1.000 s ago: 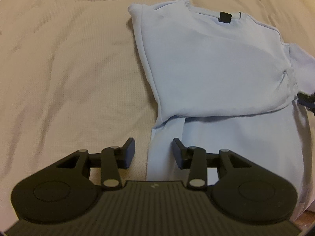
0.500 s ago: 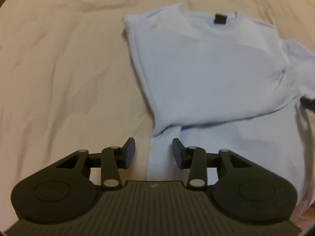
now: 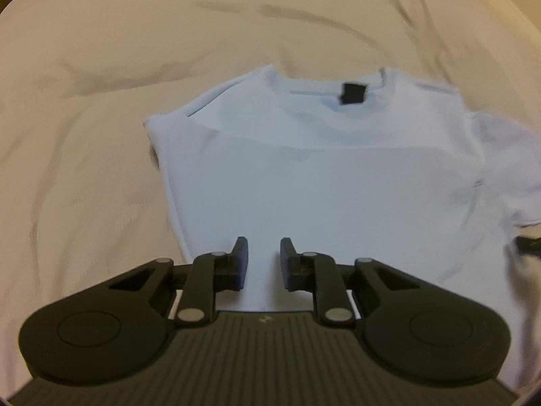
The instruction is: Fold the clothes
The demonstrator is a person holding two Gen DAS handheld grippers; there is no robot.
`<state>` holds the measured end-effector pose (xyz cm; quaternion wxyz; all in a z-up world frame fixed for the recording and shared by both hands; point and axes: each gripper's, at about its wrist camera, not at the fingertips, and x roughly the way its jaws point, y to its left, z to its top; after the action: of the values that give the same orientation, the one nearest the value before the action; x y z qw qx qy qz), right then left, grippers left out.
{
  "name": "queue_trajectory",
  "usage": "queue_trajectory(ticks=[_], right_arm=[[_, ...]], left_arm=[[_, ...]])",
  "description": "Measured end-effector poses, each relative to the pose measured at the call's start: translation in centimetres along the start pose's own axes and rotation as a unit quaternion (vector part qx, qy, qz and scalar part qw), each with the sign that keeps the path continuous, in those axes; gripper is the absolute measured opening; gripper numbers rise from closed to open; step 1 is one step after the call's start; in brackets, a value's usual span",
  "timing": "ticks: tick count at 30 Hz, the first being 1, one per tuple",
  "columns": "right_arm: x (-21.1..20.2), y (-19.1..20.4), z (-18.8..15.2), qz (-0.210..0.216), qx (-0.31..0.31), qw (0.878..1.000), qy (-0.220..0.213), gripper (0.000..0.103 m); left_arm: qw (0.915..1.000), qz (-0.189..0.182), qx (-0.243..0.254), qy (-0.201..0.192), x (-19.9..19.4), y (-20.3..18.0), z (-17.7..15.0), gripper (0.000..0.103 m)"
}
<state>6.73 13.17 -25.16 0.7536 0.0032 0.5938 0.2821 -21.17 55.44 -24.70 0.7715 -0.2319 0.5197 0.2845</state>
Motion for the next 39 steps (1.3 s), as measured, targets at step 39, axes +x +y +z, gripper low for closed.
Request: queue_trajectory(ticks=[39], right_arm=[[3.1, 0.6, 5.6, -0.055, -0.09, 0.994, -0.019, 0.04]], left_arm=[[0.9973, 0.06, 0.003, 0.042, 3.2, -2.2, -4.2, 0.02]])
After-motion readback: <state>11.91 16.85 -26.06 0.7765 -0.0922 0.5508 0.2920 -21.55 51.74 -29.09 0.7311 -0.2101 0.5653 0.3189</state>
